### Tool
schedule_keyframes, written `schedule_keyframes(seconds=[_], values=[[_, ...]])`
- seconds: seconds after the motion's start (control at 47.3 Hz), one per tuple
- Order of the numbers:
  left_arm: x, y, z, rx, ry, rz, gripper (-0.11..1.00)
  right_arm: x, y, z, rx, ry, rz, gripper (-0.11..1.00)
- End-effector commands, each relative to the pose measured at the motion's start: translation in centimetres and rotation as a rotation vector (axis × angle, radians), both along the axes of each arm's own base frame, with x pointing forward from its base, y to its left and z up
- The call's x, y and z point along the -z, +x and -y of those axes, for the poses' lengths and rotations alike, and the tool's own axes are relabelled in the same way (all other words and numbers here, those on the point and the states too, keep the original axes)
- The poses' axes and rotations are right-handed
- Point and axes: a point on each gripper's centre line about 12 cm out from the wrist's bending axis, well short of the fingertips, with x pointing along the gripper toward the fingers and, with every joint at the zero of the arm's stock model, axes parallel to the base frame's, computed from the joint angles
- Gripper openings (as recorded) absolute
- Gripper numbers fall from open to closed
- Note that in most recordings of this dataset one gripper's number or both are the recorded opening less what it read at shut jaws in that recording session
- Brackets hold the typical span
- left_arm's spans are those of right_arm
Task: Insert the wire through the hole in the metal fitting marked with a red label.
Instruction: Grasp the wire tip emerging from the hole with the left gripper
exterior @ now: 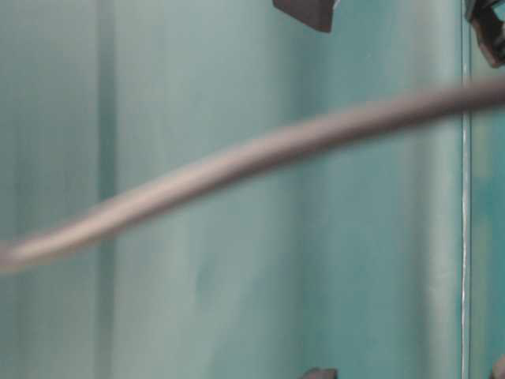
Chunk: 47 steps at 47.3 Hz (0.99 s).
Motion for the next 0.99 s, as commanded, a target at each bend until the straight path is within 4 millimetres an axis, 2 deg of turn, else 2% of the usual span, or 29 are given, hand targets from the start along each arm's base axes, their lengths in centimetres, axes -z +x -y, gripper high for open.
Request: schedule_keyframes(seconds=[0.0, 0.19, 0.317, 0.465, 0.571, 0.973], values=[[-0.83, 0.76, 0.37, 0.008, -0.004, 0.026, 0.21, -0.87, 0.37, 0.09, 0.005, 0.006, 0.031, -0.01], [-1.09, 1.09, 0.45, 0.012, -0.001, 0.033, 0.2, -0.83, 0.33, 0.1, 0.005, 0.006, 0.029, -0.01], [-1.0, 1.11, 0.4, 0.011, -0.001, 0.025, 0.16, -0.87, 0.37, 0.09, 0.005, 0.006, 0.031, -0.01], [-0.87, 1.15, 0.42, 0.014, 0.009, 0.006, -0.02, -0.91, 0.41, 0.07, 0.005, 0.007, 0.032, -0.01], [-0.98, 1.32, 0.37, 0.013, 0.011, 0.0, -0.1, -0.92, 0.44, 0.05, 0.005, 0.009, 0.031, -0.01], [-1.03, 1.44, 0.41, 0.012, 0.01, -0.005, -0.1, -0.91, 0.47, -0.19, -0.003, 0.025, -0.005, -0.01]])
